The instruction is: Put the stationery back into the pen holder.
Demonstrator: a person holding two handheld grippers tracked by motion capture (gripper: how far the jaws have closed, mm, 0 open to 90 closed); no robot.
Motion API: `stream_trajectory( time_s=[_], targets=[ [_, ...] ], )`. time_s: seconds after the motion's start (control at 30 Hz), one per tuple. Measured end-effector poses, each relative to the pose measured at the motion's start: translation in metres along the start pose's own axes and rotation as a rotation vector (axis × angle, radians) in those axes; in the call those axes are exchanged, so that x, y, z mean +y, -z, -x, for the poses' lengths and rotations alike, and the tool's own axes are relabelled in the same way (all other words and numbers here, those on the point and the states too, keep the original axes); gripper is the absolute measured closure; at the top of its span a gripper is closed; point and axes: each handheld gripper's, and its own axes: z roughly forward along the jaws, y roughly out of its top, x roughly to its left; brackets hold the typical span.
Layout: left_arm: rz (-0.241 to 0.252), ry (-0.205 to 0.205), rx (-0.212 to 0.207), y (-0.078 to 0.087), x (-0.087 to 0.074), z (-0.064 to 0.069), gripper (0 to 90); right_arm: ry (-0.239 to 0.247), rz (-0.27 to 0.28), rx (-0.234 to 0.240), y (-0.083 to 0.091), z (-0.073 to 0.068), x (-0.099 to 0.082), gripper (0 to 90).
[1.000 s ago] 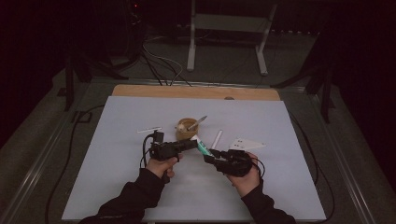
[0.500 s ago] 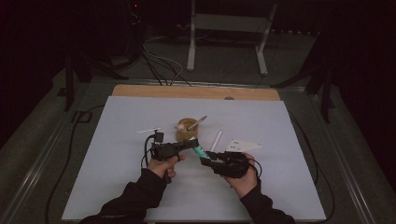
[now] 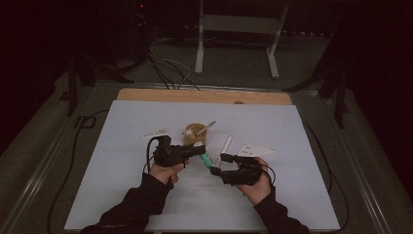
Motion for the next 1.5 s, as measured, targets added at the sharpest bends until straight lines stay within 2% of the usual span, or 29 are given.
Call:
stream_trajectory(
  time_s=[0.17, 0.23, 0.33, 0.6, 0.73, 0.8, 1.2, 1.5],
  targets=[
    [-0.021, -0.077, 0.022, 0.001, 0.004, 0.006, 66.3, -0.006, 0.005, 0.008, 0.000, 0.000, 0.000, 22.0],
    [-0.033, -0.100, 0.030, 0.001, 0.005, 0.008, 66.4, 0.000, 0.006, 0.030, 0.001, -0.001, 0.000, 16.8],
    [-0.045, -0.129, 0.038, 0.001, 0.007, 0.012, 66.3, 0.019, 0.005, 0.057, 0.003, -0.002, 0.000, 14.2],
    [-0.067, -0.212, 0.064, 0.003, 0.012, 0.021, 66.3, 0.050, -0.008, 0.048, 0.007, -0.002, -0.003, 6.2],
    [-0.065, -0.242, 0.075, 0.004, 0.016, 0.025, 66.3, 0.056, -0.010, 0.045, 0.008, -0.001, -0.005, 2.9],
    [-0.065, -0.271, 0.084, 0.005, 0.018, 0.027, 66.3, 0.057, -0.009, 0.042, 0.009, 0.000, -0.006, 1.2],
    [-0.056, -0.335, 0.095, 0.008, 0.031, 0.035, 66.2, 0.071, 0.005, 0.042, 0.012, 0.004, -0.010, 1.1],
    [-0.050, -0.379, 0.131, 0.011, 0.046, 0.039, 66.2, 0.086, 0.004, 0.032, 0.011, 0.003, -0.010, 1.1]
  ],
)
